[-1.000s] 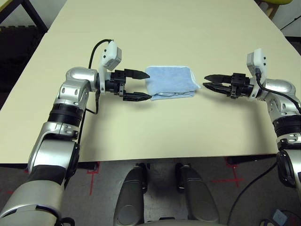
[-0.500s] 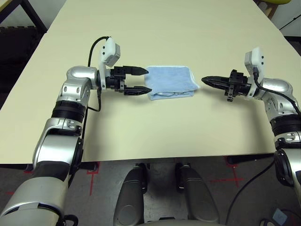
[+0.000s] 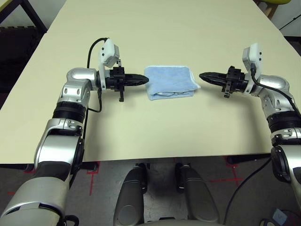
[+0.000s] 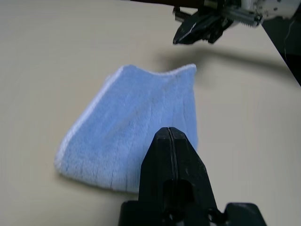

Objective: Fold the towel and set it aside.

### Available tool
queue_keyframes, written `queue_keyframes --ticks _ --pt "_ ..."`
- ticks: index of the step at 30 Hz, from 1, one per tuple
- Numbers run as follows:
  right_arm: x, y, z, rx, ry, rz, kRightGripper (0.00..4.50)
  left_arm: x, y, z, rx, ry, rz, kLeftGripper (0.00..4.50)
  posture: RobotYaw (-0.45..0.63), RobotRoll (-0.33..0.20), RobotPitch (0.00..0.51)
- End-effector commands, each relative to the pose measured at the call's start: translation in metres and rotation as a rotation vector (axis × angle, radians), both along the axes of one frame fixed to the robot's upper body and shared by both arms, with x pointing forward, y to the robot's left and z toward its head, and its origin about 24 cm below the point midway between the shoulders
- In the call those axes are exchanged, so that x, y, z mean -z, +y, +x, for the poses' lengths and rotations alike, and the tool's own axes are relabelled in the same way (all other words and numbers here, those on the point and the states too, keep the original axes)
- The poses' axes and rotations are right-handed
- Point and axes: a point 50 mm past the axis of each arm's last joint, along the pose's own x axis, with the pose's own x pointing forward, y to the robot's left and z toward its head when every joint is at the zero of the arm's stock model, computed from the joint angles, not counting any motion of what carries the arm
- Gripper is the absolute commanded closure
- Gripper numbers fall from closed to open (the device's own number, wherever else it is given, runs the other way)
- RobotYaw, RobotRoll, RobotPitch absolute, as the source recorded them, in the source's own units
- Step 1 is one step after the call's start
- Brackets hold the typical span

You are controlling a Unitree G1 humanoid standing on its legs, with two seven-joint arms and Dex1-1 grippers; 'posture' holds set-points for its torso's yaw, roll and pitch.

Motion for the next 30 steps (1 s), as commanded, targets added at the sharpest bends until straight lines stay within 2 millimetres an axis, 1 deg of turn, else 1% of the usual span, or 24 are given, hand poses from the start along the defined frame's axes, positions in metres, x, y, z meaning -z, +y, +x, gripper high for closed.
queue_keyframes --ticks 1,4,7,10,13,15,17,20,24,26,30 --pt "0.004 0.009 0.005 0.004 0.009 -0.008 4.5 0.0 -0.015 0.005 -0.005 0.012 0.003 4.49 0.0 0.0 0.206" --pt "0.011 0.021 0.009 0.001 0.028 -0.009 4.5 0.003 -0.031 0.008 0.019 0.011 0.001 4.49 0.0 0.0 0.206" --pt "0.027 0.033 0.012 0.014 0.069 -0.009 4.5 0.017 -0.047 0.009 0.042 0.058 0.012 4.49 0.0 0.0 0.206" --pt "0.042 0.039 0.013 0.036 0.107 -0.012 4.5 0.034 -0.051 0.009 0.038 0.092 0.054 4.49 0.0 0.0 0.206" --pt "0.06 0.04 0.012 0.07 0.152 -0.036 4.5 0.05 -0.044 0.008 0.015 0.123 0.113 4.49 -0.01 0.0 0.206" --pt "0.068 0.038 0.011 0.095 0.174 -0.043 4.5 0.057 -0.037 0.008 -0.003 0.138 0.135 4.49 -0.01 0.0 0.207" --pt "0.072 0.034 0.011 0.123 0.191 -0.041 4.5 0.063 -0.022 0.006 -0.039 0.146 0.176 4.49 0.0 0.0 0.208" --pt "0.075 0.03 0.01 0.137 0.194 -0.048 4.5 0.068 -0.006 0.006 -0.088 0.144 0.217 4.49 0.0 0.0 0.207" --pt "0.072 0.027 0.01 0.138 0.18 -0.058 4.5 0.065 0.005 0.007 -0.133 0.129 0.229 4.49 0.0 0.0 0.203" --pt "0.067 0.025 0.01 0.136 0.165 -0.052 4.5 0.059 0.006 0.009 -0.144 0.115 0.212 4.49 0.0 0.0 0.203" --pt "0.049 0.024 0.014 0.128 0.121 0.02 4.5 0.038 -0.002 0.012 -0.113 0.081 0.114 4.49 0.0 0.0 0.199"
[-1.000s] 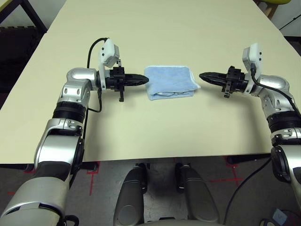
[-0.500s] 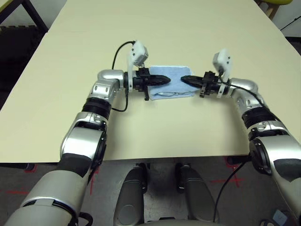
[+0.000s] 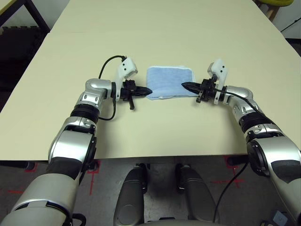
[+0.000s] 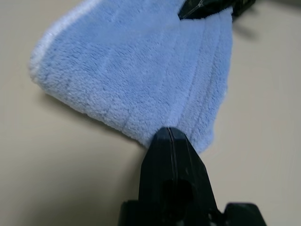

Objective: Fold the towel and set it aside.

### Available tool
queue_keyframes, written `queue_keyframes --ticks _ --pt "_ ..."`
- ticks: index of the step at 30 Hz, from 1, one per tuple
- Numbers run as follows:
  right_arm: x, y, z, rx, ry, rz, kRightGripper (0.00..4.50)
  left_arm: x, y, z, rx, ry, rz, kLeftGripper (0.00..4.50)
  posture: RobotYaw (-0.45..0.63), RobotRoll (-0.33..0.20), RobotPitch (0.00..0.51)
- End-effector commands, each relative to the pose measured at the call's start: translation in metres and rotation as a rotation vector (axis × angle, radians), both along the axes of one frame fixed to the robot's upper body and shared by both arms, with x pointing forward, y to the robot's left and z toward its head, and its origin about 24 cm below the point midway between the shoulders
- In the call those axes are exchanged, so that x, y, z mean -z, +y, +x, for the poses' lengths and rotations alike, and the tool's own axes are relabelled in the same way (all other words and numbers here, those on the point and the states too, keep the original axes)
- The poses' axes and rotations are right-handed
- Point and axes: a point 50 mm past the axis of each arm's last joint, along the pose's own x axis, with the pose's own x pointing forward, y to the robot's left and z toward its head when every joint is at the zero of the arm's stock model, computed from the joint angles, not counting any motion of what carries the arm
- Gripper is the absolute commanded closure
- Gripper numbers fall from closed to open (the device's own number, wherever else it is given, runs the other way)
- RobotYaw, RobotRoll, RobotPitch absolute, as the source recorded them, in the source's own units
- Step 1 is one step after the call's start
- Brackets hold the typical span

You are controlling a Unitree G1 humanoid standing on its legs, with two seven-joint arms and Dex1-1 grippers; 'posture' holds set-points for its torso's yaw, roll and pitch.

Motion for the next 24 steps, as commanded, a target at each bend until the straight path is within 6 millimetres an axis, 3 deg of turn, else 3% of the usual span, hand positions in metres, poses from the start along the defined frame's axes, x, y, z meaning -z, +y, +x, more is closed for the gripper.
queue_keyframes --ticks 1,5,9,16,24 --pt "-0.013 -0.009 0.002 0.024 -0.018 0.071 4.5 -0.023 -0.01 0.002 0.046 -0.012 -0.127 4.49 0.0 0.0 0.2" --pt "-0.036 -0.002 0.01 0.083 -0.078 0.155 4.5 -0.059 -0.027 0.005 0.086 -0.022 -0.341 4.49 0.0 0.0 0.2" --pt "-0.042 0.012 0.019 0.187 -0.111 0.173 4.5 -0.069 -0.044 0.01 0.005 -0.023 -0.45 4.49 0.0 0.0 0.205" --pt "-0.029 0.037 0.026 0.32 -0.085 0.181 4.5 -0.033 -0.06 0.021 -0.233 -0.008 -0.441 4.49 0.0 0.0 0.215" --pt "-0.011 0.047 0.028 0.4 -0.027 0.085 4.5 -0.001 -0.048 0.027 -0.451 -0.03 -0.329 4.49 0.0 0.0 0.22"
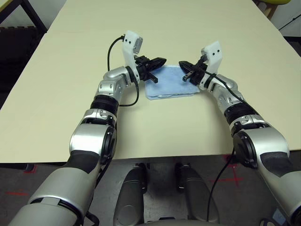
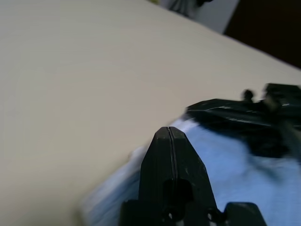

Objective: Fold the towel and set it aside.

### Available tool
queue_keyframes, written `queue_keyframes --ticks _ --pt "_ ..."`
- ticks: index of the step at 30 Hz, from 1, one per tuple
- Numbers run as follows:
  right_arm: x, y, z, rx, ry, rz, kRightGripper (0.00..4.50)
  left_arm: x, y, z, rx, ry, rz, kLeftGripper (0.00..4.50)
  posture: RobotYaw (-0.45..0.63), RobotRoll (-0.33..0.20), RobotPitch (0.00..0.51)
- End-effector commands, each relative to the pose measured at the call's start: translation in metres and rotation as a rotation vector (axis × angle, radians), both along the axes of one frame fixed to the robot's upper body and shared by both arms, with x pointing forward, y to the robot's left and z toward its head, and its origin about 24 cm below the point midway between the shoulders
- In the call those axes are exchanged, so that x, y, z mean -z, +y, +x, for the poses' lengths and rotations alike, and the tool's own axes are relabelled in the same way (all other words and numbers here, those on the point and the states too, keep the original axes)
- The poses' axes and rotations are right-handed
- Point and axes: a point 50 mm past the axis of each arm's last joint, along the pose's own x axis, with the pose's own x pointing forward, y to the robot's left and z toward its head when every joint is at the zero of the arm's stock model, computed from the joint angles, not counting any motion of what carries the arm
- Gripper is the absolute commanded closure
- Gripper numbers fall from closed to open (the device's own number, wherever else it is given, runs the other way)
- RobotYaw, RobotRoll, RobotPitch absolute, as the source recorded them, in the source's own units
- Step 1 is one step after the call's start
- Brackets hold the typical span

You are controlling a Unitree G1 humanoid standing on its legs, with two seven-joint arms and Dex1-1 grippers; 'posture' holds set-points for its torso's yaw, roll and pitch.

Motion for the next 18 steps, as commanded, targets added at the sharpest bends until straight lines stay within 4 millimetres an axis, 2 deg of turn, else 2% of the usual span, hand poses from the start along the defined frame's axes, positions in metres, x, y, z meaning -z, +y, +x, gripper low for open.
queue_keyframes --ticks 1,6,18 --pt "0.014 0.001 0.0 0.03 0.062 -0.066 4.5 0.024 0.008 -0.001 -0.076 0.044 0.086 4.49 0.0 0.0 0.221" --pt "0.023 -0.002 -0.001 0.048 0.092 -0.09 4.5 0.036 0.016 -0.001 -0.138 0.044 0.158 4.49 0.0 0.0 0.222" --pt "0.022 -0.006 -0.002 0.032 0.082 -0.077 4.5 0.038 0.02 0.0 -0.192 -0.018 0.246 4.49 -0.02 0.0 0.221"
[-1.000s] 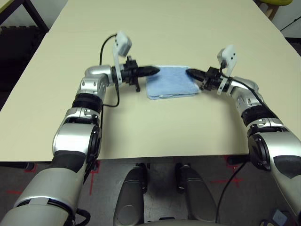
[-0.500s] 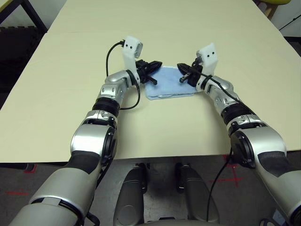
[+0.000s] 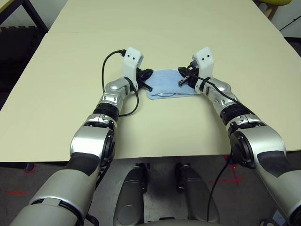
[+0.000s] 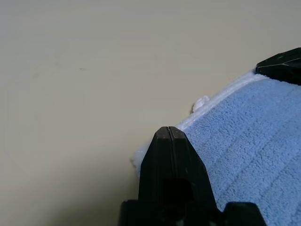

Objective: Fold the towel and set it aside.

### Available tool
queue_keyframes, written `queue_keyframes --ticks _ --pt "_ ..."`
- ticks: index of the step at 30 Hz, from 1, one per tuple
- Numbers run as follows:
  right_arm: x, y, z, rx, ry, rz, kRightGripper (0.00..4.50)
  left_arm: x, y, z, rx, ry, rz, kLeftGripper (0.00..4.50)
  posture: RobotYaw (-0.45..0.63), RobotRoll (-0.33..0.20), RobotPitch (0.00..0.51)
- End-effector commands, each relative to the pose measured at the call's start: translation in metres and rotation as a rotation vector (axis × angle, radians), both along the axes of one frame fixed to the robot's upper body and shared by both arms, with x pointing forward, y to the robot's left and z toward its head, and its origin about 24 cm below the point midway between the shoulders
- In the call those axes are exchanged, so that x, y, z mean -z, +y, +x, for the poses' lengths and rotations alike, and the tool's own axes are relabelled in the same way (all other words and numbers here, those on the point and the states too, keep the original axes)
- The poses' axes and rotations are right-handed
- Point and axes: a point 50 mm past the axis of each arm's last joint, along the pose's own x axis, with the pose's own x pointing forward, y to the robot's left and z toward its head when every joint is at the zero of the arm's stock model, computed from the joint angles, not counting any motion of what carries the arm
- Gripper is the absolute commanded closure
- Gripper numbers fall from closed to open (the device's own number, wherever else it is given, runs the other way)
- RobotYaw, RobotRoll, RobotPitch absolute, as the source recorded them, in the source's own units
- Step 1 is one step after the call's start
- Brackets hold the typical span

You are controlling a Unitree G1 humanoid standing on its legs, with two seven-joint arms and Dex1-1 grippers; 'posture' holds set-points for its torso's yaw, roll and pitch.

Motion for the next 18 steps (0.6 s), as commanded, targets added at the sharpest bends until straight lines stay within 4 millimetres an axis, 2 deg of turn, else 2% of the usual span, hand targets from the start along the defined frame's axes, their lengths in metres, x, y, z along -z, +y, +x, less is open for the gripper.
queue_keyframes --ticks 1,2,5,7,10,14,17,18 --pt "0.012 -0.01 -0.003 -0.004 0.045 0.009 4.5 0.012 0.009 -0.002 -0.009 0.037 0.036 4.49 -0.02 0.0 0.219" --pt "0.009 -0.011 -0.003 -0.014 0.033 0.026 4.5 0.009 0.01 -0.002 0.0 0.029 0.029 4.49 -0.01 0.0 0.218" --pt "-0.012 -0.02 -0.004 -0.107 -0.041 0.141 4.5 -0.016 0.009 -0.003 0.137 -0.021 -0.09 4.49 -0.01 0.0 0.218" --pt "-0.028 -0.034 -0.007 -0.177 -0.087 0.187 4.5 -0.037 0.015 -0.006 0.262 -0.063 -0.17 4.49 0.0 0.0 0.218" --pt "-0.039 -0.051 -0.01 -0.237 -0.096 0.203 4.5 -0.053 0.024 -0.015 0.429 -0.086 -0.182 4.49 -0.01 0.0 0.22" --pt "-0.041 -0.075 -0.015 -0.286 0.022 0.2 4.5 -0.053 0.045 -0.032 0.574 -0.049 -0.127 4.49 -0.02 0.0 0.219" --pt "-0.04 -0.085 -0.02 -0.354 0.147 0.215 4.5 -0.045 0.06 -0.046 0.637 -0.02 -0.07 3.92 -0.03 0.0 0.217" --pt "-0.04 -0.087 -0.022 -0.365 0.175 0.215 4.5 -0.044 0.063 -0.049 0.646 -0.016 -0.053 3.59 -0.03 0.0 0.217"
